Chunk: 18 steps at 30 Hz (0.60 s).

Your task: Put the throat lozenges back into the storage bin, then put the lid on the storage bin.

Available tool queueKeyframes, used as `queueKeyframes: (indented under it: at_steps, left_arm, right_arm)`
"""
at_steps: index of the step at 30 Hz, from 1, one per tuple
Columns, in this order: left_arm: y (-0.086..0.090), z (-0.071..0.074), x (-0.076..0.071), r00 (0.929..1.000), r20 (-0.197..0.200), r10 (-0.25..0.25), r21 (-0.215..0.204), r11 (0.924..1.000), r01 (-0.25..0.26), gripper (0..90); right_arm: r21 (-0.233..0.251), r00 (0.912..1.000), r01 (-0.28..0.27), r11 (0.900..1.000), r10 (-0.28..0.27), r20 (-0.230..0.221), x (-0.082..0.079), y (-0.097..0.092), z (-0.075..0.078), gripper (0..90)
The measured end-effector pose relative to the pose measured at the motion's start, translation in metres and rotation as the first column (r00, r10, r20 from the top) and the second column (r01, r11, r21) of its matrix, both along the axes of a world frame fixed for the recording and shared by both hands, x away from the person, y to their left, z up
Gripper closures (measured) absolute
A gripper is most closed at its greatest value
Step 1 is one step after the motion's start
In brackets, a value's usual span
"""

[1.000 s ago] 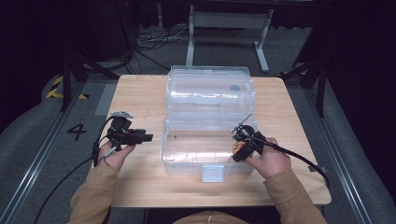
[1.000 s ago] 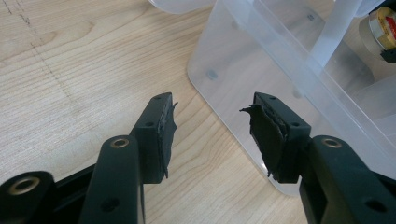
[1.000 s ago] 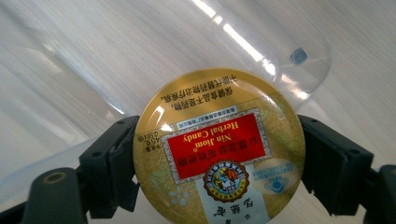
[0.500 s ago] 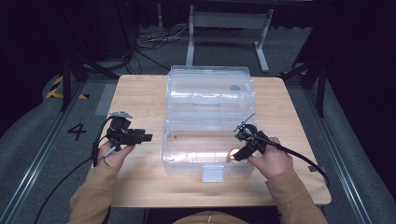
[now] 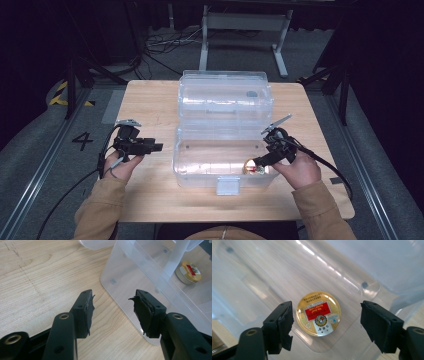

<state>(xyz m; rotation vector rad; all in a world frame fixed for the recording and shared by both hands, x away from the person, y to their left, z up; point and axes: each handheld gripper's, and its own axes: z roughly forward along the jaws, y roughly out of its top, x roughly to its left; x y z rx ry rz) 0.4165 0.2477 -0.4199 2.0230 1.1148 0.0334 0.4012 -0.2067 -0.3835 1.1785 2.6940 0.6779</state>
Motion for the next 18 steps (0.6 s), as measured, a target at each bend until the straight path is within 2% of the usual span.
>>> queueKeyframes:
  at_steps: [3, 7, 11, 15, 18]
  left_arm:
    - [-0.001, 0.001, 0.000, 1.0000, 0.004, 0.000, -0.003, 1.0000, 0.000, 50.0]
    - [-0.003, 0.003, 0.000, 0.9999, 0.016, -0.006, -0.005, 1.0000, 0.006, 50.0]
    - [-0.006, 0.006, 0.000, 0.9995, 0.027, -0.014, -0.011, 0.9998, 0.014, 49.8]
    - [-0.008, 0.010, -0.004, 0.9985, 0.050, -0.024, -0.011, 0.9996, 0.024, 49.5]
    - [-0.008, 0.014, -0.008, 0.9974, 0.066, -0.029, -0.019, 0.9994, 0.030, 48.9]
  right_arm:
    - [0.075, 0.9995, -0.022, 0.9970, 0.021, 0.022, -0.004, -0.007, 0.011, 30.9]
    - [0.129, 0.9983, -0.042, 0.9908, 0.036, 0.046, -0.007, -0.012, 0.018, 32.4]
    - [0.155, 0.9963, -0.053, 0.9865, 0.042, 0.075, -0.009, -0.016, 0.024, 35.6]
    - [0.196, 0.9904, -0.087, 0.9766, 0.064, 0.122, -0.010, -0.021, 0.032, 38.8]
    - [0.208, 0.9882, -0.092, 0.9739, 0.064, 0.139, -0.009, -0.024, 0.036, 42.0]
